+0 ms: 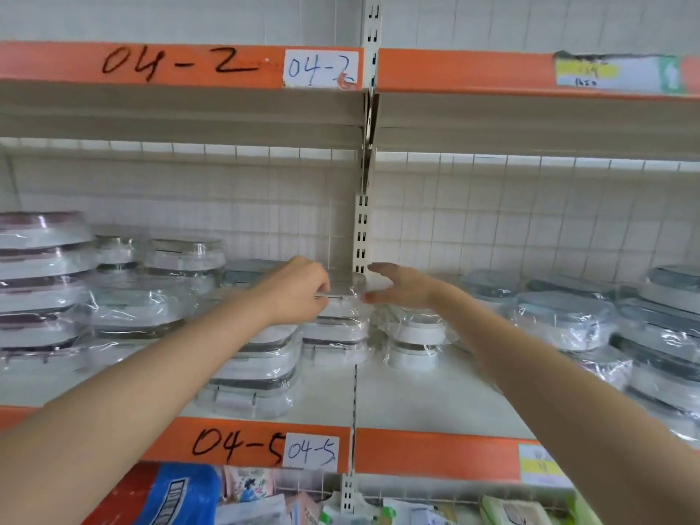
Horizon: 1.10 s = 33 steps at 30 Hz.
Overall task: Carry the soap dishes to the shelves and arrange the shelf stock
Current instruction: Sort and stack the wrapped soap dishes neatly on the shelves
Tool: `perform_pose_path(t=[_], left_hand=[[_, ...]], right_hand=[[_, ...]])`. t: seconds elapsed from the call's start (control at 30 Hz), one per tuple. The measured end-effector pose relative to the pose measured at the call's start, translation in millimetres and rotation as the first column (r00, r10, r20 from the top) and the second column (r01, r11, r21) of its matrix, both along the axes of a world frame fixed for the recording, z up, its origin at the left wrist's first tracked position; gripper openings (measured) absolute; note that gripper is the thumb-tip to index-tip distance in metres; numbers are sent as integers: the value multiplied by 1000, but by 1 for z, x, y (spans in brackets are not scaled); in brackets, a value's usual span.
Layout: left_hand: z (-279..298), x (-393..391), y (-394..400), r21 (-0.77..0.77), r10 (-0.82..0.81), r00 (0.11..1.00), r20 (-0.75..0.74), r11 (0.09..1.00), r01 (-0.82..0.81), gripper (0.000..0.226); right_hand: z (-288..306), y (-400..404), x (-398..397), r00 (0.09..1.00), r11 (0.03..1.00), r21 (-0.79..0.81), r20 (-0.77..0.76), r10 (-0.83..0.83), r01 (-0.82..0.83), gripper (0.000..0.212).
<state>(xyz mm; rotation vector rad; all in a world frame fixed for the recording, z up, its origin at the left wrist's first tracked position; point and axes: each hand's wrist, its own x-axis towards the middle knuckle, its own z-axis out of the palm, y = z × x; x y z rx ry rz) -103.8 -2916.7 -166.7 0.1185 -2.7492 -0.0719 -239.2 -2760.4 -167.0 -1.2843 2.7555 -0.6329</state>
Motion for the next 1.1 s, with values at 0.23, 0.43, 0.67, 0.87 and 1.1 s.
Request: perform_pose_path(t=[0.23, 0.43, 0.67, 0.87, 1.1], left_hand=[[-14, -25, 59, 28, -150, 989, -8, 988, 150, 26], [-17, -51, 124, 136, -222, 974, -43, 965, 226, 30], [-12, -114, 216, 372, -247, 969, 26, 902, 220, 72], [-20, -136, 248, 414, -193, 981, 1, 893, 176, 80], [-22, -85, 196, 597, -202, 970, -135, 765, 242, 59]], right_hand=[[25, 98, 8, 934, 939, 260, -331, -134, 227, 55], [48, 185, 9, 855, 845, 306, -432, -287, 438, 37], [34, 244, -11, 812, 813, 213, -381, -442, 542, 42], [25, 260, -24, 814, 823, 164, -343, -469, 544, 39], [21, 230, -32, 823, 853, 88, -330, -462, 514, 40]])
